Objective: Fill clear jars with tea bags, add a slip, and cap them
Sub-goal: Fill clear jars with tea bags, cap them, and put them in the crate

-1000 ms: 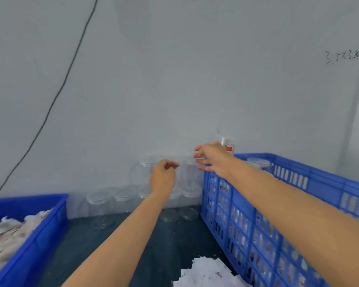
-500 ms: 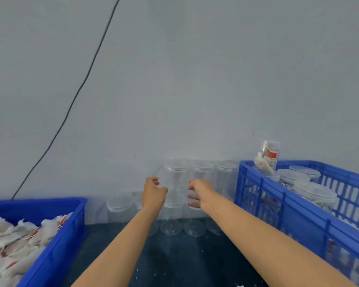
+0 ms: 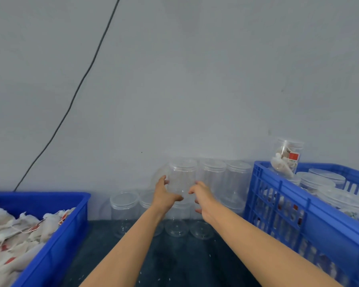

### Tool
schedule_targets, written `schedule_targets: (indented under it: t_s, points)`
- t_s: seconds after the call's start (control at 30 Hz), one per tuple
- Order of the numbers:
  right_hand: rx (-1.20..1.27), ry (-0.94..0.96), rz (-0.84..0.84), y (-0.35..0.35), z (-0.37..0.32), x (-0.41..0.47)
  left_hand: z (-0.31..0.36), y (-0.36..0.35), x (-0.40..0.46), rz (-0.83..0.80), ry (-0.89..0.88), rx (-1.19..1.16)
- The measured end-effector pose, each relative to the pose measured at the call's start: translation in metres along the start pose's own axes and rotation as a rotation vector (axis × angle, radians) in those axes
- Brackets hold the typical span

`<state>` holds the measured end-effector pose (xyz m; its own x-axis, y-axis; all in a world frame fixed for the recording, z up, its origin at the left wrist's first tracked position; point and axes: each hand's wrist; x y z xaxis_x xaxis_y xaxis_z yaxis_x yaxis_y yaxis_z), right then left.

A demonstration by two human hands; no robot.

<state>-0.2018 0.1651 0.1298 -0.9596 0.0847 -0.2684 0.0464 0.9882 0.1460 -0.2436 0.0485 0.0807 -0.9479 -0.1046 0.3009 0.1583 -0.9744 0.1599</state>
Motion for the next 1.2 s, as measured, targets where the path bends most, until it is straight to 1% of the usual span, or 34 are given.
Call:
schedule_targets:
  t_s: [0.1,0.23,0.37,0.53,0.6,0.63,0.7,0.8,0.87,0.9,0.97,1.07,1.2]
  points:
    - [0.008,0.043,-0.011,0.001,0.002,-0.017,0.013,0.008,-0.02,0.037,-0.041,0.029]
    - [-0.026,0.122,-0.011,0.006,0.008,-0.049,0.023,0.023,-0.06,0.094,-0.141,0.02]
    - [0.02,0.068,-0.074,0.012,0.021,-0.088,0.018,0.034,-0.11,0.067,-0.192,0.004]
    - [0.058,0.037,-0.08,0.013,0.04,-0.124,0.007,0.041,-0.17,0.007,-0.19,0.144]
    - [-0.028,0.064,-0.091,0.011,0.048,-0.132,0.003,0.043,-0.191,-0.009,-0.179,0.215]
    - [-0.113,0.083,-0.09,0.009,0.054,-0.138,0.001,0.044,-0.204,-0.016,-0.178,0.251]
    - [-0.341,0.128,-0.049,0.004,0.066,-0.144,-0.003,0.042,-0.221,-0.031,-0.197,0.334]
    - [-0.762,0.183,0.032,-0.004,0.085,-0.156,-0.012,0.04,-0.247,-0.045,-0.173,0.424]
    - [-1.007,0.27,0.076,-0.008,0.099,-0.161,-0.016,0.041,-0.262,-0.044,-0.16,0.458]
    - [-1.085,0.318,0.082,-0.009,0.103,-0.163,-0.018,0.043,-0.267,-0.047,-0.157,0.471]
    - [-1.137,0.39,0.069,-0.007,0.11,-0.164,-0.021,0.047,-0.274,-0.074,-0.148,0.456]
    - [-1.084,0.423,0.001,-0.001,0.12,-0.163,-0.02,0.054,-0.278,-0.142,-0.123,0.446]
    - [-1.018,0.477,-0.013,0.008,0.131,-0.164,-0.018,0.058,-0.273,-0.222,-0.146,0.5]
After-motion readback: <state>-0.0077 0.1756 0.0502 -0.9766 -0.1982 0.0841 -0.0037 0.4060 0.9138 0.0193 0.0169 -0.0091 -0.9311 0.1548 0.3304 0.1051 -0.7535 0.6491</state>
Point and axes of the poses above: each hand's wrist, its own x-axis towards the middle knuckle, its own y-axis out of the back of the hand, z = x × y, and after that the axes turned 9 degrees about -y, right-handed
